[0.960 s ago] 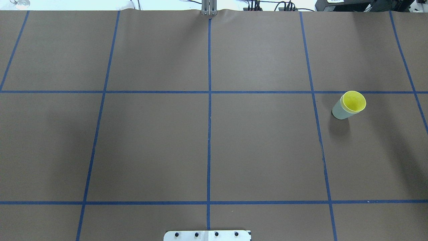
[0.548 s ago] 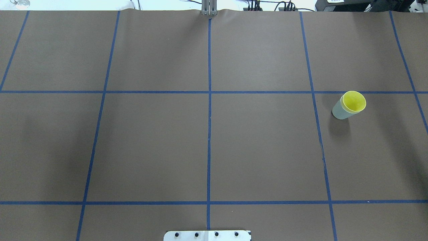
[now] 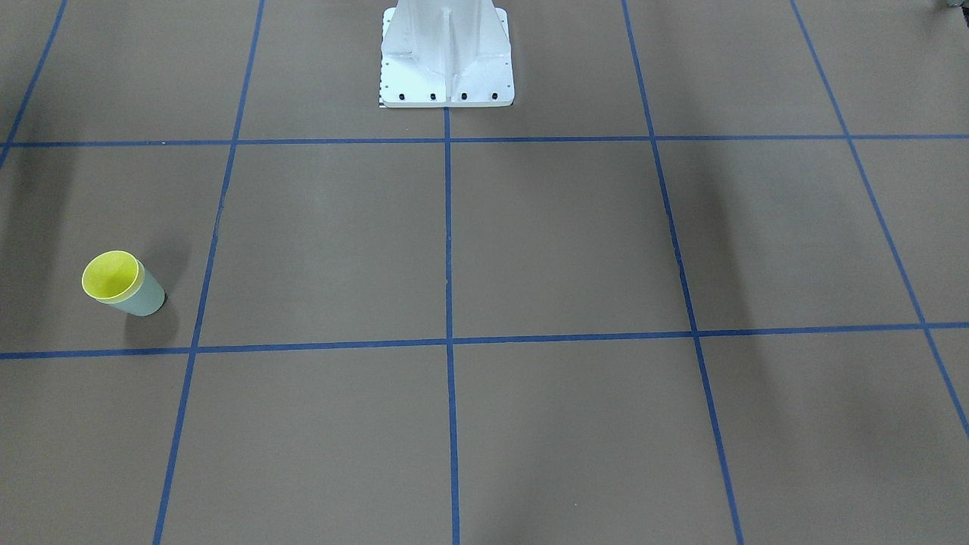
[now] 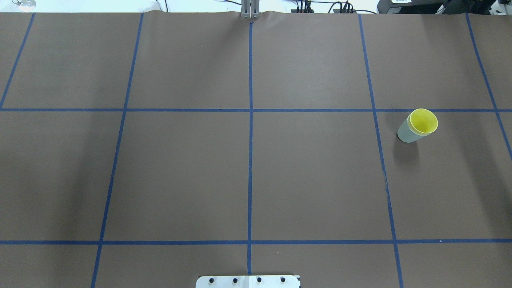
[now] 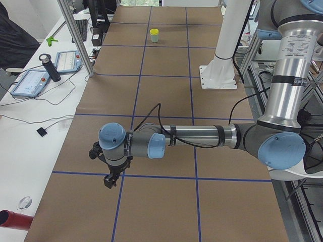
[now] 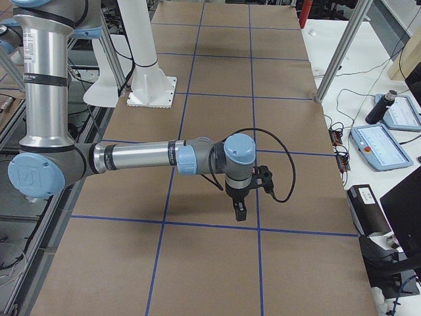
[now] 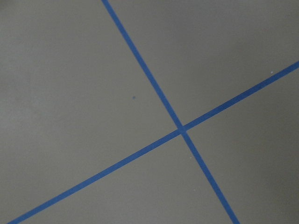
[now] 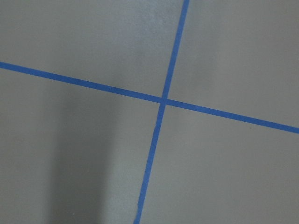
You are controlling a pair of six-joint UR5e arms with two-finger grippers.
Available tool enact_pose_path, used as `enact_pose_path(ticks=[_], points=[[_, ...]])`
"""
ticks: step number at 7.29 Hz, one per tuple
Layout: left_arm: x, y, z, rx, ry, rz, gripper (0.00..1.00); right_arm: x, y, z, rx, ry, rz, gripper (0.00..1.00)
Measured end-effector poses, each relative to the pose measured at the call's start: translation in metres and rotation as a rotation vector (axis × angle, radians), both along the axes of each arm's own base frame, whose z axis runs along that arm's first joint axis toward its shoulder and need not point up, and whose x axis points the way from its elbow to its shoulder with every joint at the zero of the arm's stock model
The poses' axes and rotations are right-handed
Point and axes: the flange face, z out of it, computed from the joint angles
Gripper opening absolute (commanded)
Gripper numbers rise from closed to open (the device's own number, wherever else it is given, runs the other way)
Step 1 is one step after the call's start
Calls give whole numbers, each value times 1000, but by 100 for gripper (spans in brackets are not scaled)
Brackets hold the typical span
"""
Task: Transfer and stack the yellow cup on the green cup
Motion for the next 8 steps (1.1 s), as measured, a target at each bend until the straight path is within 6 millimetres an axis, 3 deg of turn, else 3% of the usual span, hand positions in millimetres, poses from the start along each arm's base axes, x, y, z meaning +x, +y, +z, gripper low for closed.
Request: enact_pose_path(ticks=[3,5,8], points=[[1,18,-16,-147,28,-206,100,0,7,2,-33,-75,14,100],[11,50,-20,-179,36,-241,100,1,13,6,-48,-95,20,100],[16,65,-17,-174,48,-237,100,8,23,14,-68,-104,38,100]])
